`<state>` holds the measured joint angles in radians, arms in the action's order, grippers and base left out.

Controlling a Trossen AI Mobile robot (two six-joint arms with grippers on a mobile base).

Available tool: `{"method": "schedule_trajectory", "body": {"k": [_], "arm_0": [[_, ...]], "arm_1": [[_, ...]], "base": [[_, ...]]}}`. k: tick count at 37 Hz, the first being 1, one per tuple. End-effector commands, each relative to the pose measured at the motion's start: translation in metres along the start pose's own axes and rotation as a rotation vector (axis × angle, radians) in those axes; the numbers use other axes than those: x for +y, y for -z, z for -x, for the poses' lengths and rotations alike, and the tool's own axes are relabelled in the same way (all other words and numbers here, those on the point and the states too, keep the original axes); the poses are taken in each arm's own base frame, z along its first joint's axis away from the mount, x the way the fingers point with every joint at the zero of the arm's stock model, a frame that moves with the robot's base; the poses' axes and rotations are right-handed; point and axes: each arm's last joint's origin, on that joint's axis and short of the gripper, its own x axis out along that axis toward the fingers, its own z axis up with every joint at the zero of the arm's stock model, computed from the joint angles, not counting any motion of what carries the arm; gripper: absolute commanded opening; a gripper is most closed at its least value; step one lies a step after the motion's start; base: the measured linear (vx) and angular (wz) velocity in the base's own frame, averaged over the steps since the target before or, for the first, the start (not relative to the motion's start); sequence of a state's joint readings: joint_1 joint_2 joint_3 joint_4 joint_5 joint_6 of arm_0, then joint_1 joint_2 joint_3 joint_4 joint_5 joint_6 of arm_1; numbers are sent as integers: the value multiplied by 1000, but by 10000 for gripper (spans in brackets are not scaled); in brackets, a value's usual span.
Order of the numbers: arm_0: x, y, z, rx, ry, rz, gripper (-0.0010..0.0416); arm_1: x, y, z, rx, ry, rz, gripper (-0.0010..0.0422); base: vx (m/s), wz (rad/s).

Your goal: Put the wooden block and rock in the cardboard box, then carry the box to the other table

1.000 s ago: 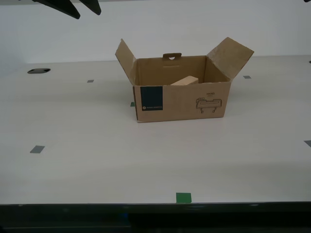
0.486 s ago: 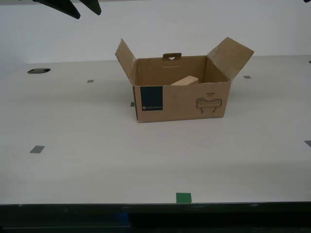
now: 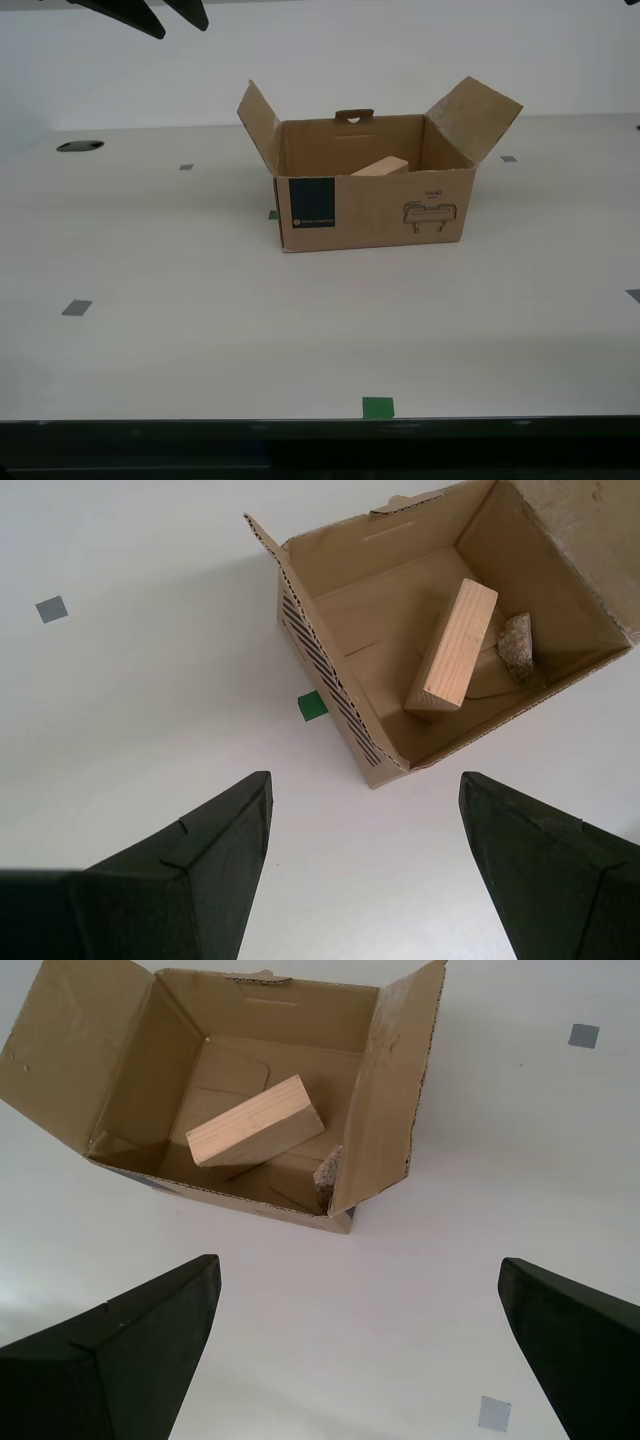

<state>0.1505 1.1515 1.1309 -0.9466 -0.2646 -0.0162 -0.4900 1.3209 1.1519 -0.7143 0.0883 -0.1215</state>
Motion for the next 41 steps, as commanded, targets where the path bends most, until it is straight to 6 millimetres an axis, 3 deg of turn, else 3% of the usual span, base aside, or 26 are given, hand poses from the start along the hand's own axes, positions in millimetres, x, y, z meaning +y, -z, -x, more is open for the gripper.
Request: {"method": "schedule_trajectory", "body": {"k": [1,41], "arm_0": [[0,0,0,0,0,-1,387],[0,0,0,-1,0,-1,387]], "arm_1": [[0,0,0,-3,-1,-1,252],[0,0,0,-3,0,-1,252]], "base": [[0,0],[0,0]]}}
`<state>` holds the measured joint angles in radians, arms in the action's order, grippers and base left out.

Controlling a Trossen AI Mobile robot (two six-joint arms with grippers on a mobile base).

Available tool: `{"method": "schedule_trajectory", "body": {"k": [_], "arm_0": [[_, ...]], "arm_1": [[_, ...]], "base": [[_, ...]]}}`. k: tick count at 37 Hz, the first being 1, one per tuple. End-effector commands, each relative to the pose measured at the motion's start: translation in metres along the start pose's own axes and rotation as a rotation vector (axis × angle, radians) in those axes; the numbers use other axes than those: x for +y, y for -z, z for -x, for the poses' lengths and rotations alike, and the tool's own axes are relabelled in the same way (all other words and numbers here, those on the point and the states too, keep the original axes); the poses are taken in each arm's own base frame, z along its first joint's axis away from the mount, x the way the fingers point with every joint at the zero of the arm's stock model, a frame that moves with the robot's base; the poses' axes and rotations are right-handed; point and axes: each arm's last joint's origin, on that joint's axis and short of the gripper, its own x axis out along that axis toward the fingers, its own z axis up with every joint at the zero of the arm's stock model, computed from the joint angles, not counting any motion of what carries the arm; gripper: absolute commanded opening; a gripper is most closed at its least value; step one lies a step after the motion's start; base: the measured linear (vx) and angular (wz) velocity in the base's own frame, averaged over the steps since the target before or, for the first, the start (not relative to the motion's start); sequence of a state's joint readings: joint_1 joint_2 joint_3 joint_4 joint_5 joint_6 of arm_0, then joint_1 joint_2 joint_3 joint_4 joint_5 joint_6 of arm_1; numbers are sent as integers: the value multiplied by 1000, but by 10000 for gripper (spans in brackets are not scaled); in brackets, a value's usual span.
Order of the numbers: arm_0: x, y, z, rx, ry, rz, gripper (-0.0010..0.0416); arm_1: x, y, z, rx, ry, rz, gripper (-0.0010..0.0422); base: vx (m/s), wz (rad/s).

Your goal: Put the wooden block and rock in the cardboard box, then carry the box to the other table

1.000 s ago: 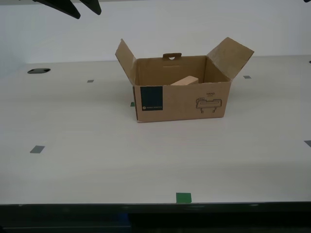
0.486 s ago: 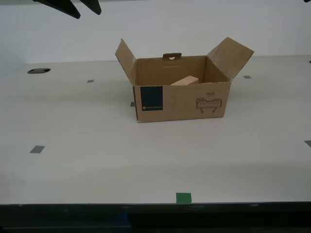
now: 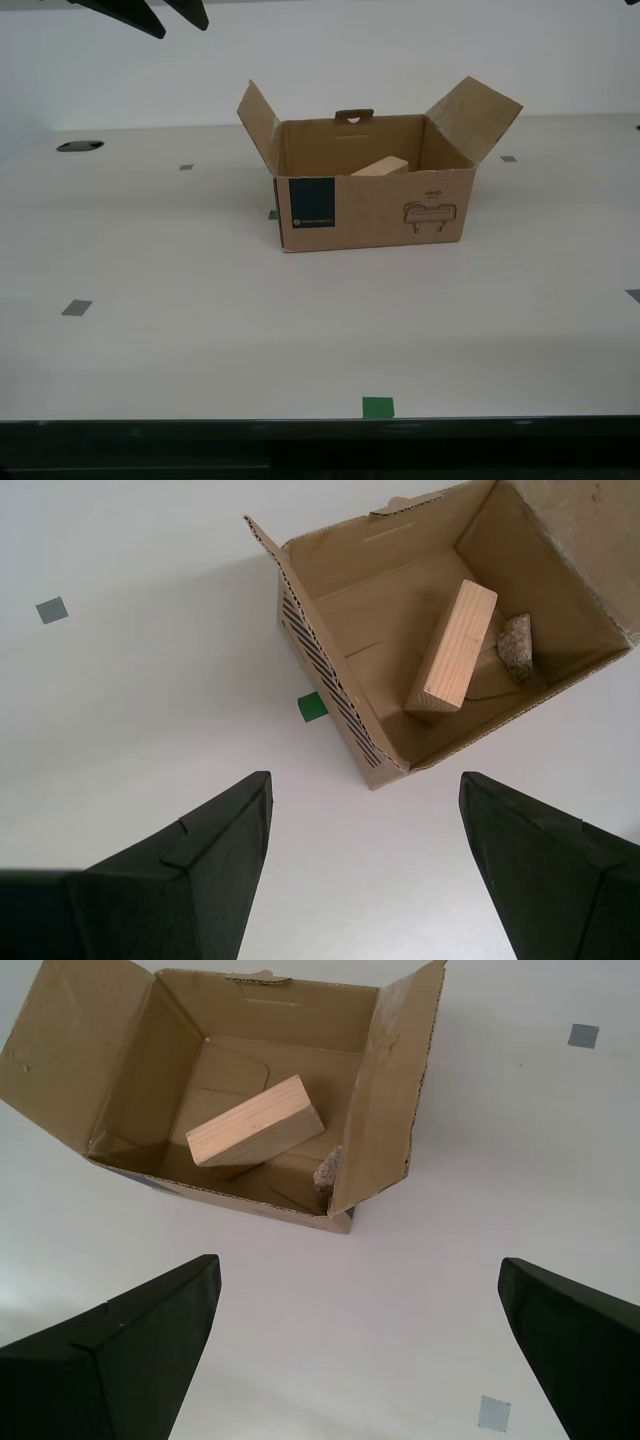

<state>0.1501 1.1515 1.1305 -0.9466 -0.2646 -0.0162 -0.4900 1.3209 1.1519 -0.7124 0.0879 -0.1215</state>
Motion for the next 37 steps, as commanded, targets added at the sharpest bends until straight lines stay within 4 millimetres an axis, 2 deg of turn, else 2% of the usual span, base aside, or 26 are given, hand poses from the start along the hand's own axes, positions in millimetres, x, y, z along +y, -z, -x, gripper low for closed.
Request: {"method": "schedule_trajectory", "body": {"k": [1,37], "arm_0": [[0,0,0,-1,0,-1,387],[0,0,0,-1,0,-1,387]], "arm_1": [[0,0,0,-1,0,-1,252],[0,0,0,-1,-1,-1,252]], "base": [[0,0],[0,0]]}}
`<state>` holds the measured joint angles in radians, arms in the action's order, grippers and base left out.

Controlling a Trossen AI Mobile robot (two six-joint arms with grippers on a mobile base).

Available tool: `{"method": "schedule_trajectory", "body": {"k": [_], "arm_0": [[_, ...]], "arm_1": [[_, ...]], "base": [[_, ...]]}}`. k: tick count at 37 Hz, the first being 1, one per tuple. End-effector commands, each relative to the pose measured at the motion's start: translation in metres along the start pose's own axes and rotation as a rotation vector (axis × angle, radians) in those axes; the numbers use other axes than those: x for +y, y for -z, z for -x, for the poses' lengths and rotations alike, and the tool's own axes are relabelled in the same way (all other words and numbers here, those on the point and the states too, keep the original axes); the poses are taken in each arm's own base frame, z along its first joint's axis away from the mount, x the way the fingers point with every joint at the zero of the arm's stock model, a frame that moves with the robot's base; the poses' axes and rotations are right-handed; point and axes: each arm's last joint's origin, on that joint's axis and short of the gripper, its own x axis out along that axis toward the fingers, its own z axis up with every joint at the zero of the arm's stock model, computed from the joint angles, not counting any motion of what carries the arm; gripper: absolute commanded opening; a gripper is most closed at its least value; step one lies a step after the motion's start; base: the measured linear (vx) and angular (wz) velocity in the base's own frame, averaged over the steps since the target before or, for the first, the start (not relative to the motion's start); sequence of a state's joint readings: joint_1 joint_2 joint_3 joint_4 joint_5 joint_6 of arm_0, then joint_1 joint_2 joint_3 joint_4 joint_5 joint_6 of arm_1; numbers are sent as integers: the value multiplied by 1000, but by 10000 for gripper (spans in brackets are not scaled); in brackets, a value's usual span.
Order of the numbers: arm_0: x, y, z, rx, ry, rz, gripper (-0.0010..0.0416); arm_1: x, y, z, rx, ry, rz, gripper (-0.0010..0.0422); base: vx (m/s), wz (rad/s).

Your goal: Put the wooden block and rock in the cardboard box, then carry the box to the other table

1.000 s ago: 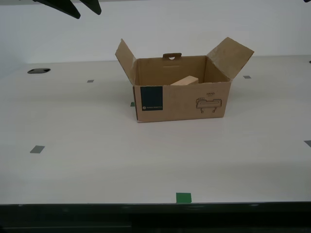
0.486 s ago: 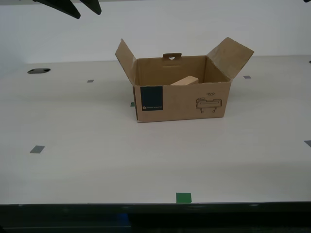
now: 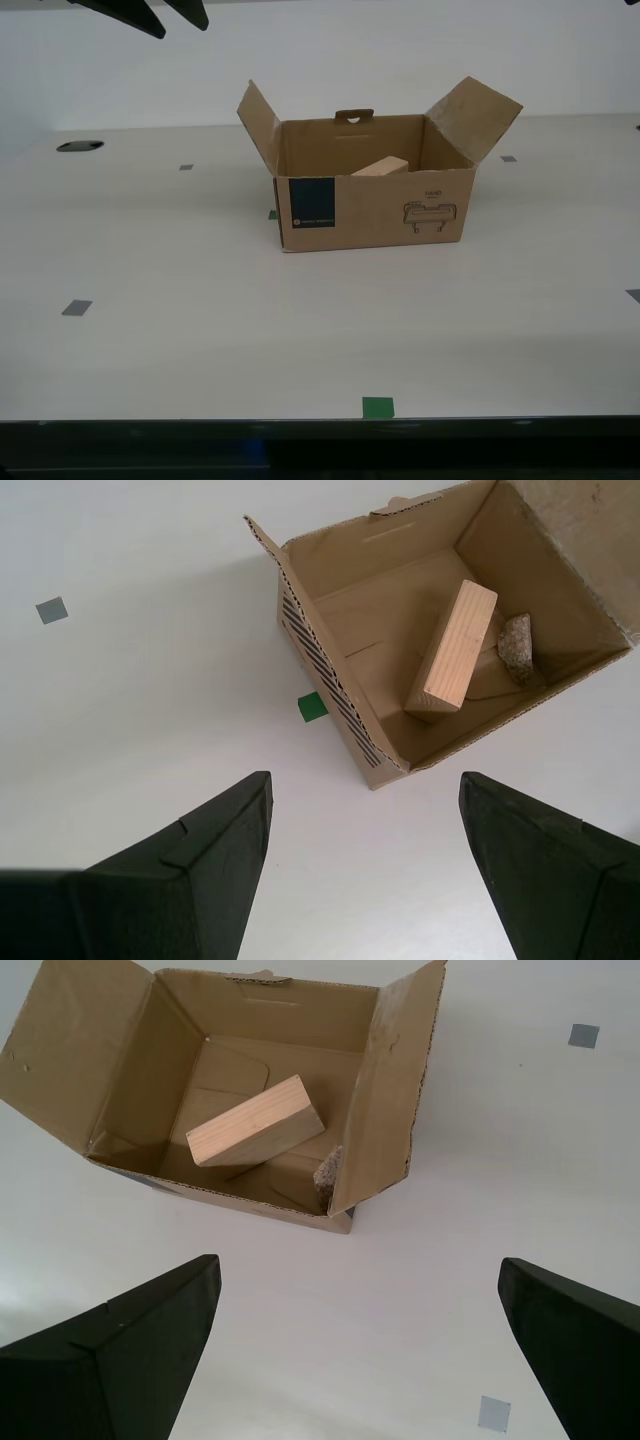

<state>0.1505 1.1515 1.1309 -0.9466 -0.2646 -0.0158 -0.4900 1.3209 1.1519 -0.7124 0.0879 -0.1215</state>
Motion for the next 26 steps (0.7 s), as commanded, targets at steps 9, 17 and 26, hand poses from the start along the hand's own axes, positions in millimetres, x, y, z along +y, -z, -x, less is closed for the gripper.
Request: {"method": "schedule_trajectory", "body": {"k": [9,17,26], "arm_0": [[0,0,0,-1,0,-1,387],[0,0,0,0,0,-1,387],[0,0,0,0,0,0,387]], "arm_1": [[0,0,0,-1,-1,-1,252],[0,0,0,-2,-1,-1,252],[0,0,0,-3,0,-2,252]], "base": [[0,0],[0,0],[0,0]]}}
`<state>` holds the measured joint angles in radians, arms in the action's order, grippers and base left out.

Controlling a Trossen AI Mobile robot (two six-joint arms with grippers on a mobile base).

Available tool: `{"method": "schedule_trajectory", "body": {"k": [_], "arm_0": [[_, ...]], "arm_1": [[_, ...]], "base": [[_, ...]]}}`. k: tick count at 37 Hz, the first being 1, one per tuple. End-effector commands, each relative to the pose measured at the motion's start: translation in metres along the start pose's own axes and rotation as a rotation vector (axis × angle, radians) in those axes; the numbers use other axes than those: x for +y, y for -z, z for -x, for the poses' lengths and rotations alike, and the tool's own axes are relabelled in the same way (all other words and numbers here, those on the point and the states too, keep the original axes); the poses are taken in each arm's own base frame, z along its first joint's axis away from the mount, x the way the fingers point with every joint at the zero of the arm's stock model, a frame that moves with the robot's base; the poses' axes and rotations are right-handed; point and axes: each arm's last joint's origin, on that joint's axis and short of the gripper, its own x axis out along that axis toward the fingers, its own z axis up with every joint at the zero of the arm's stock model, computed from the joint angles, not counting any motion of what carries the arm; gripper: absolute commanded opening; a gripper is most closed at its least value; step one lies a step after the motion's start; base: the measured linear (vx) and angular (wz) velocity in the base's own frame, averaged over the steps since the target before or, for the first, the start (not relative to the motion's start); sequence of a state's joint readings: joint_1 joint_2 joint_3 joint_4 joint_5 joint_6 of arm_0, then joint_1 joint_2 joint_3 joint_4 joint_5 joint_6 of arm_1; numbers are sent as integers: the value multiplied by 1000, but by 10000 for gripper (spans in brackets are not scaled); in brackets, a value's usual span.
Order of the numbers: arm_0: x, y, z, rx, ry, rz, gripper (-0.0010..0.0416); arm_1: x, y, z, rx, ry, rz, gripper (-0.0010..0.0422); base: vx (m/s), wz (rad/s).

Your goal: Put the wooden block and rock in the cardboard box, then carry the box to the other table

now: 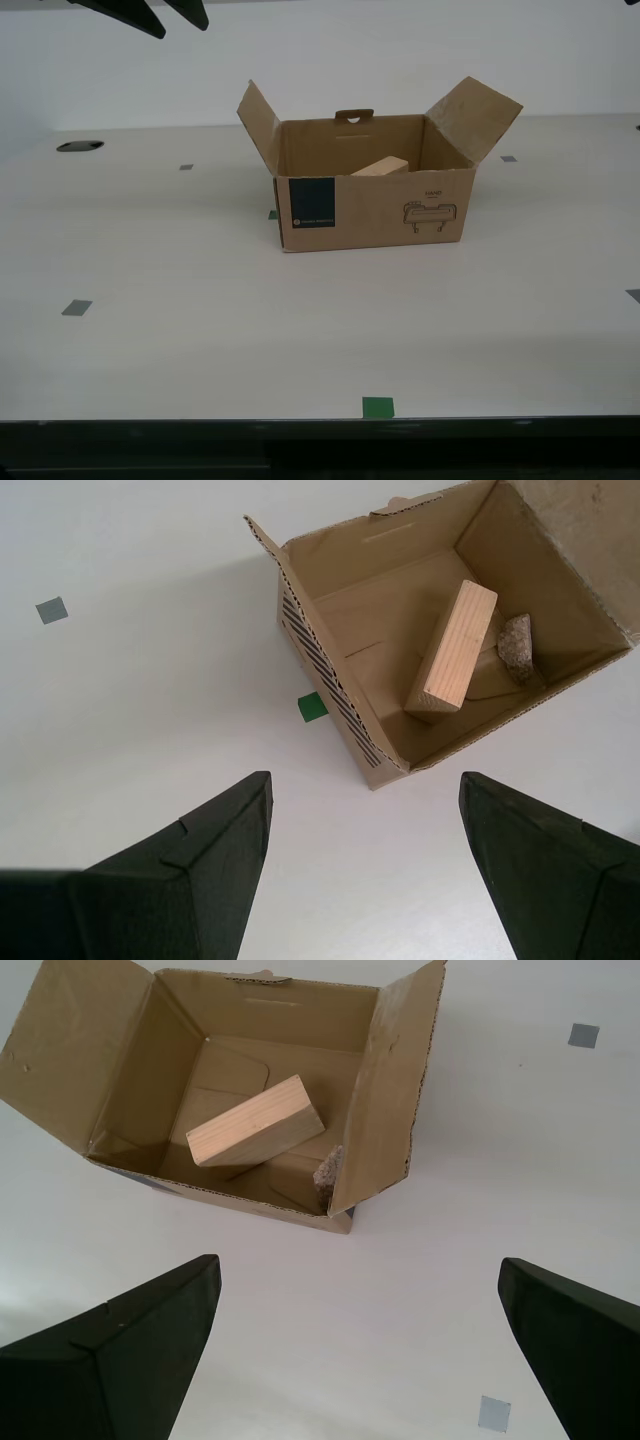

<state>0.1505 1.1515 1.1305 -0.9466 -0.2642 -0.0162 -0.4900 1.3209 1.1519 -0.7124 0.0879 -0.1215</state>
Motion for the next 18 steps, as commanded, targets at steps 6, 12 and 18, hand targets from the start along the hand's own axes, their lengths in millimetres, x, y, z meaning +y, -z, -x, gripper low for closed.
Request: {"method": "schedule_trajectory", "body": {"k": [6,12,18], "arm_0": [[0,0,0,-3,0,0,387],[0,-4,0,-39,1,9,387],[0,-5,0,-55,0,-9,387]], "arm_1": [[0,-3,0,-34,4,-3,252],[0,-2,-2,-35,9,11,252],[1,2,-13,-22,6,96,252]], "base": [[0,0],[0,0],[0,0]]}}
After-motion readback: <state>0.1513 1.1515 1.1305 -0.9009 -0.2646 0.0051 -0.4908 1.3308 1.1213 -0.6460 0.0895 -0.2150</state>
